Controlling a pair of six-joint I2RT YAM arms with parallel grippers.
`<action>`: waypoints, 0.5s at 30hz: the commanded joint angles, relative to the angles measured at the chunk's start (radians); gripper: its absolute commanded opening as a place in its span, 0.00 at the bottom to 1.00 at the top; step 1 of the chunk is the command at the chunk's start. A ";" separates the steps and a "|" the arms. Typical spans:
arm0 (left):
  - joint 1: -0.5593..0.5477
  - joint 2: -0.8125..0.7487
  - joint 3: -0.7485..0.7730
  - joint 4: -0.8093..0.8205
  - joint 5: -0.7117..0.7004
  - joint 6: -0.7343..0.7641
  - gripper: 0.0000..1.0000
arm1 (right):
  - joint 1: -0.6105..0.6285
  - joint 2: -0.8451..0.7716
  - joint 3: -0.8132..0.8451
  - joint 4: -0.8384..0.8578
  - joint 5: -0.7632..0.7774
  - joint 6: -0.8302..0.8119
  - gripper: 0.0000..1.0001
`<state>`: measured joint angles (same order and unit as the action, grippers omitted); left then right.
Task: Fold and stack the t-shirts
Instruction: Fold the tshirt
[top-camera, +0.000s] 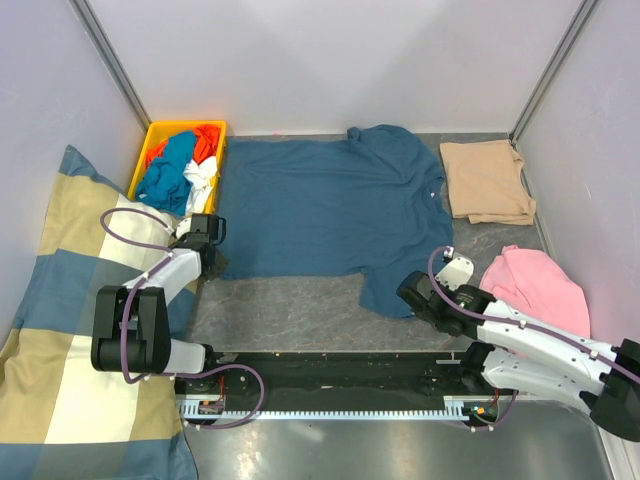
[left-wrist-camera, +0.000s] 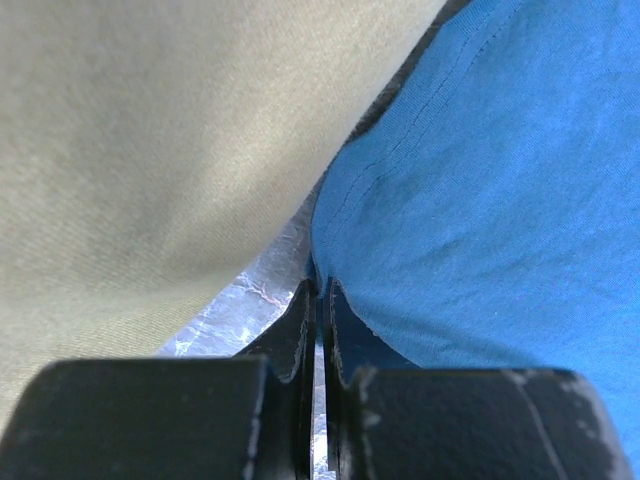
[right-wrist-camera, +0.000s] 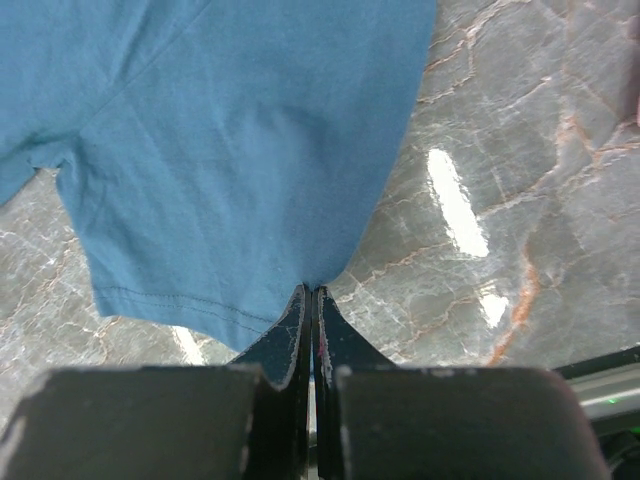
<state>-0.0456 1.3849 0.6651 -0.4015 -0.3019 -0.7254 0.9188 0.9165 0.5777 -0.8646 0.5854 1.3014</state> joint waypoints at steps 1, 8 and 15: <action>0.001 -0.003 0.025 0.036 0.020 -0.002 0.02 | 0.002 -0.053 0.056 -0.106 0.045 0.030 0.00; 0.001 -0.020 0.028 0.035 0.046 0.004 0.02 | 0.002 -0.157 0.099 -0.264 0.030 0.079 0.00; 0.001 -0.145 -0.013 -0.013 0.084 -0.019 0.02 | 0.003 -0.220 0.102 -0.324 -0.029 0.084 0.00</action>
<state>-0.0456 1.3357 0.6643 -0.3977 -0.2375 -0.7254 0.9188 0.7242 0.6434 -1.1069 0.5789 1.3659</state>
